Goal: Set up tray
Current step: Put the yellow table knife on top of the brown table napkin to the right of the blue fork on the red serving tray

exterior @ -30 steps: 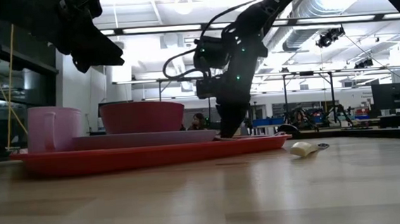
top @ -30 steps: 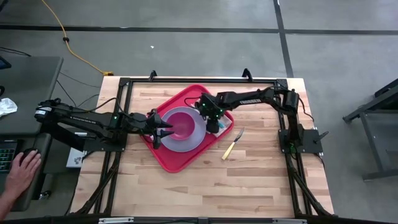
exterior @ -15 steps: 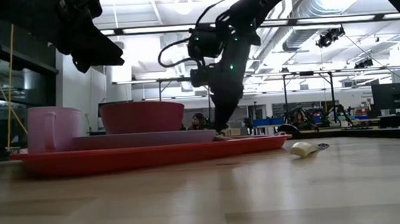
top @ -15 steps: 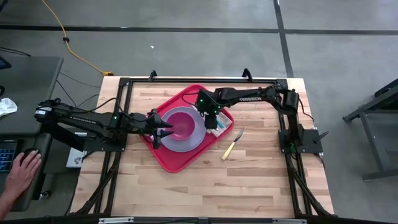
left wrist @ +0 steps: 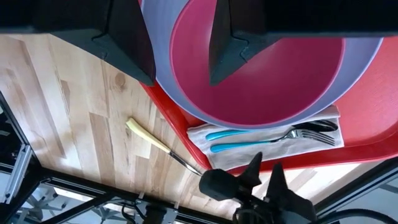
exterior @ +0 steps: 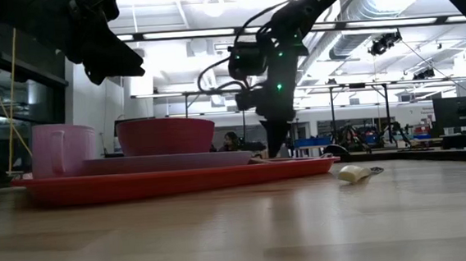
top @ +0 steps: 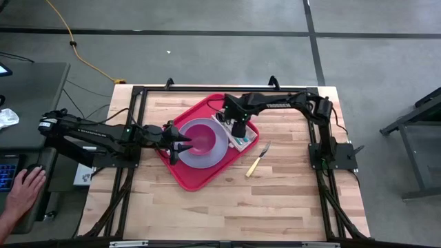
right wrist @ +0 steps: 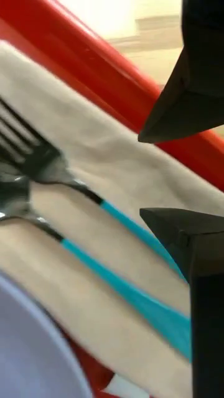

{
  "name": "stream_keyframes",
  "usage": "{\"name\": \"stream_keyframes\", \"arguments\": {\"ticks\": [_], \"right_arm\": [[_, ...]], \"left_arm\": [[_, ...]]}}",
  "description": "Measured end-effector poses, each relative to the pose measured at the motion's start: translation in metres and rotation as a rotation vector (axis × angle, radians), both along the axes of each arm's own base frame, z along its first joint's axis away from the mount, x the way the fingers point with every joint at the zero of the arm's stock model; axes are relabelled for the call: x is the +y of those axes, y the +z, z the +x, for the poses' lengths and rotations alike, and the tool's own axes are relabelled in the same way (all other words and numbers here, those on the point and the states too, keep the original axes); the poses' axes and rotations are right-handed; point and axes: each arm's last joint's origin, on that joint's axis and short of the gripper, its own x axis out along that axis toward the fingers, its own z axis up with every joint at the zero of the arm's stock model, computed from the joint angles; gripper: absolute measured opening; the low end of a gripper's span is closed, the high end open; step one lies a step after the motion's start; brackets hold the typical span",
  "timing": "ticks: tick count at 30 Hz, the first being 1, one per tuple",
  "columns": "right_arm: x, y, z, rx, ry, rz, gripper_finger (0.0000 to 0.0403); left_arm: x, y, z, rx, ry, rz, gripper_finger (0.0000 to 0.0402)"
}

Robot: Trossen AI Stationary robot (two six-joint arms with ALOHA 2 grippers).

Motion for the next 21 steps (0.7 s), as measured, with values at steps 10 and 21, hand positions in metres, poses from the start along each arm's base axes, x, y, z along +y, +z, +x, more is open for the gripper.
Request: {"name": "stream_keyframes", "arguments": {"ticks": [10, 21], "right_arm": [[0.009, -0.003, -0.019, 0.189, -0.121, 0.107, 0.0169], [0.018, -0.001, -0.037, 0.364, -0.326, 0.194, 0.0169]], "left_arm": [[0.0, 0.0, 0.0, 0.001, -0.004, 0.007, 0.0179], [-0.001, 0.0, 0.0, 0.004, -0.032, 0.01, 0.0179]]}}
